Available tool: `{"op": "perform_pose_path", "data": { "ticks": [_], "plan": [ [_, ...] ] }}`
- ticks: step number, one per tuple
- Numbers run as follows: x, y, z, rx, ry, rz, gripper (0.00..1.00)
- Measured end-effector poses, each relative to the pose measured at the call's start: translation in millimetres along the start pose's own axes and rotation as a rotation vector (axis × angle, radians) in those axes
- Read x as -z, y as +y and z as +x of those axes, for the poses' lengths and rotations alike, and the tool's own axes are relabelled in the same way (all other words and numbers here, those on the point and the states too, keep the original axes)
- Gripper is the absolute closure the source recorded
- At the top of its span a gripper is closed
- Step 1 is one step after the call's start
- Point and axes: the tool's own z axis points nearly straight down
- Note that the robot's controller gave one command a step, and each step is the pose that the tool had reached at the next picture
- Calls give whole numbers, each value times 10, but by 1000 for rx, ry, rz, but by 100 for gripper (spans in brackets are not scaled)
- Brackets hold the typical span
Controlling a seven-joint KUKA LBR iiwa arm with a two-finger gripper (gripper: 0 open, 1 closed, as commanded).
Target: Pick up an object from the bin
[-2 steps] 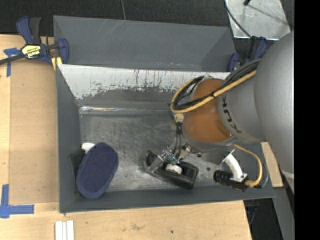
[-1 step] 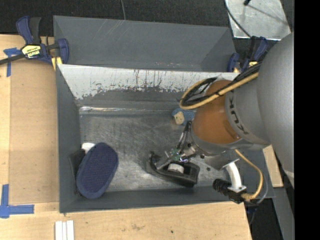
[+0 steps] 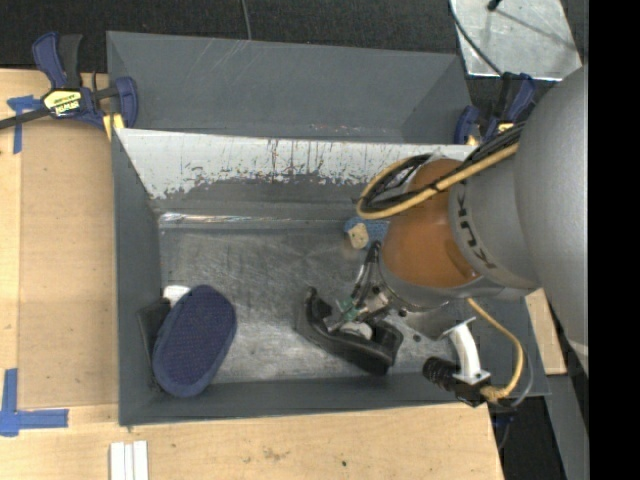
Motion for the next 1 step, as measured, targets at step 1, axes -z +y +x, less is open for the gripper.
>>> {"op": "perform_pose_path", "data": {
  "ticks": [1],
  "plan": [
    [681,-4,-18,1,-9,-3,100]
  ]
}}
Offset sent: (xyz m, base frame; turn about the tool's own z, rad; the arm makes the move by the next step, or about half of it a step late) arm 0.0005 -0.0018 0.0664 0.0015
